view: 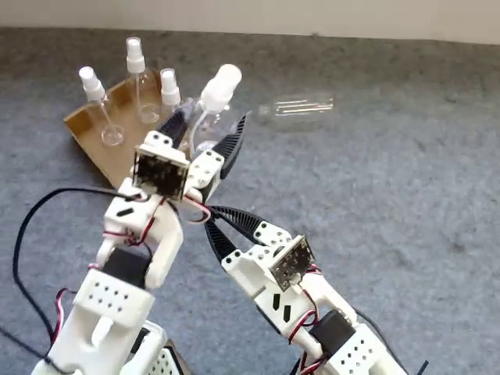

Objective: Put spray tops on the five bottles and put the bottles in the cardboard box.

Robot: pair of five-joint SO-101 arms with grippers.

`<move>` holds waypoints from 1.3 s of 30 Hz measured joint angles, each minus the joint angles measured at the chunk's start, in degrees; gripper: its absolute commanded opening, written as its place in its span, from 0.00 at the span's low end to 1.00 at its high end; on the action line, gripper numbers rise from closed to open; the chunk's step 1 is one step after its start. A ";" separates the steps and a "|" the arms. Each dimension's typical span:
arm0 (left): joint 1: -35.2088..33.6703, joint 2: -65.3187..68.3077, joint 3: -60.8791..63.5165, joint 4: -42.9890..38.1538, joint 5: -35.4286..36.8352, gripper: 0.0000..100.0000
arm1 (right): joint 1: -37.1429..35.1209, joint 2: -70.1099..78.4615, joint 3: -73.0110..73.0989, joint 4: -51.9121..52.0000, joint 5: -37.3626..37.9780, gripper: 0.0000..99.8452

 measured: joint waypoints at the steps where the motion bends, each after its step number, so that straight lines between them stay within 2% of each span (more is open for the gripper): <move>1: 0.00 1.85 0.00 -1.41 0.00 0.09 | 0.00 0.00 0.00 -0.09 0.00 0.00; 4: 1.05 6.77 0.00 -3.52 0.00 0.09 | 0.00 0.00 0.00 -0.09 0.00 0.00; 10: 10.20 8.97 0.00 -4.04 0.00 0.09 | 0.09 0.00 0.00 -0.09 0.00 0.00; 14: 13.10 8.97 0.00 -4.04 0.00 0.09 | 4.57 0.00 0.00 1.67 0.00 0.00; 20: 14.59 8.97 0.00 -4.04 0.00 0.09 | 11.16 0.00 0.00 2.29 0.00 0.00; 29: 15.21 8.97 0.62 -4.13 -0.09 0.09 | 16.44 0.00 0.09 2.29 0.09 0.00; 39: 15.12 8.97 0.62 -4.13 -0.09 0.09 | 17.41 0.00 0.09 2.37 0.09 0.00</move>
